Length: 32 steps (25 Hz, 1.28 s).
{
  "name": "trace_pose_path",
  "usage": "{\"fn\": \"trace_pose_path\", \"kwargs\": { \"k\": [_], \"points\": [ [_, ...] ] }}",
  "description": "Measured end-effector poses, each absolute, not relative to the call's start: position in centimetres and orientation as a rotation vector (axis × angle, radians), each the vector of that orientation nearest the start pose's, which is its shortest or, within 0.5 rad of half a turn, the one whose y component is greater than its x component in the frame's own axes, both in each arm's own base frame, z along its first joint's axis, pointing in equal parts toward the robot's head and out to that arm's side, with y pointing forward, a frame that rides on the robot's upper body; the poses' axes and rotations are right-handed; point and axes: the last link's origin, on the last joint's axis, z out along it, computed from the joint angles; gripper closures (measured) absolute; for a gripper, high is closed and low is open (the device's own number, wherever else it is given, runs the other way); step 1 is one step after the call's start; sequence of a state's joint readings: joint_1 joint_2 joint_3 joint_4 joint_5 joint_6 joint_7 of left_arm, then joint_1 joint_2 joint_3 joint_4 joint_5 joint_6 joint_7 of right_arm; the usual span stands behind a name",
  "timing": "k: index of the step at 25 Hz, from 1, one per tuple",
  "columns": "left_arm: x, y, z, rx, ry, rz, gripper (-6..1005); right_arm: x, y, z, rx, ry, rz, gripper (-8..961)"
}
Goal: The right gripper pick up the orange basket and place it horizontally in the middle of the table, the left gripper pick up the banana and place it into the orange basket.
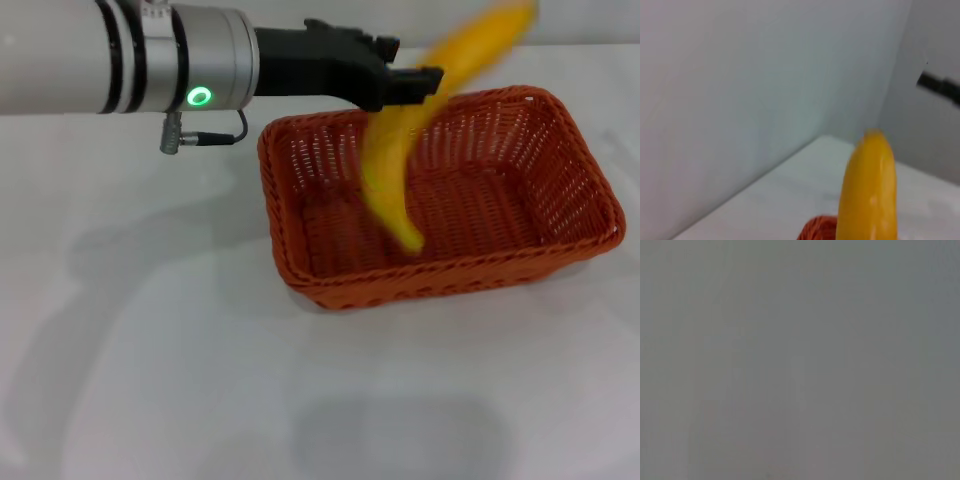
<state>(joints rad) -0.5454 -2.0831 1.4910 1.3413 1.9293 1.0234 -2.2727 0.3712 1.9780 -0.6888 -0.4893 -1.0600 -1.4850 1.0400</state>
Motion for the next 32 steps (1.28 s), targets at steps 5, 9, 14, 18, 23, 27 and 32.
{"fn": "trace_pose_path", "kwargs": {
  "k": [5, 9, 14, 18, 23, 27, 32],
  "points": [
    [-9.3, 37.7, -1.6, -2.651, -0.61, -0.552, 394, 30.4, 33.4, 12.0, -1.792, 0.418, 1.197, 244],
    [-9.4, 37.8, -1.7, -2.652, -0.601, -0.544, 261, 30.5, 33.4, 12.0, -1.792, 0.417, 1.198, 244],
    [-9.8, 38.0, -1.0, -2.603, -0.505, -0.586, 143, 30.5, 33.3, 12.0, -1.792, 0.418, 1.198, 244],
    [-10.5, 37.9, 0.9, -2.459, -0.355, -0.78, 127, 30.6, 33.3, 11.9, -1.791, 0.42, 1.195, 244],
    [-12.1, 36.7, 3.4, -2.234, -0.234, -1.049, 120, 30.7, 33.1, 11.8, -1.79, 0.422, 1.19, 244],
    [-14.6, 35.1, 4.8, -2.002, -0.098, -1.149, 120, 30.9, 33.0, 11.8, -1.788, 0.426, 1.188, 244],
    [-19.5, 33.1, 5.6, -1.652, 0.036, -1.05, 122, 31.0, 32.9, 11.9, -1.787, 0.429, 1.183, 244]
  ]
}}
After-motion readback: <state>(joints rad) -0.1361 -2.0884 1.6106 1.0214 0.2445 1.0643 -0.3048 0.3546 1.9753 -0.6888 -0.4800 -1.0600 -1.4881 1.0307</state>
